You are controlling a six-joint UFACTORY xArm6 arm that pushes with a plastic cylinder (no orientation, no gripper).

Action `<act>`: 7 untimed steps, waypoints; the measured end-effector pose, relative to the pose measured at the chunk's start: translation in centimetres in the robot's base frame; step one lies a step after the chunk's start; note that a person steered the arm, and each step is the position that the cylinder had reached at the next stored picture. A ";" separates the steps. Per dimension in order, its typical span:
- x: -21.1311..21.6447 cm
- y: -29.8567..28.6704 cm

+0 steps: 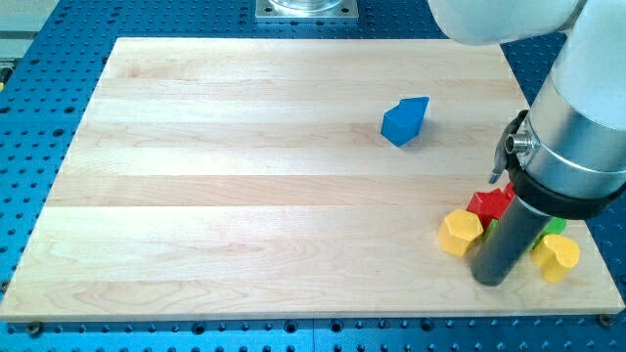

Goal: Place the green star to the left of the green circle

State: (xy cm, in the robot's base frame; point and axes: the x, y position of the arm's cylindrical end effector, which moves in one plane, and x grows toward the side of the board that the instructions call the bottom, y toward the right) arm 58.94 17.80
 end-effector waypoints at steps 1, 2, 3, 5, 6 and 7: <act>0.0 -0.8; -0.3 -0.1; -1.3 2.4; -1.4 2.9; -2.5 3.0; -3.3 3.1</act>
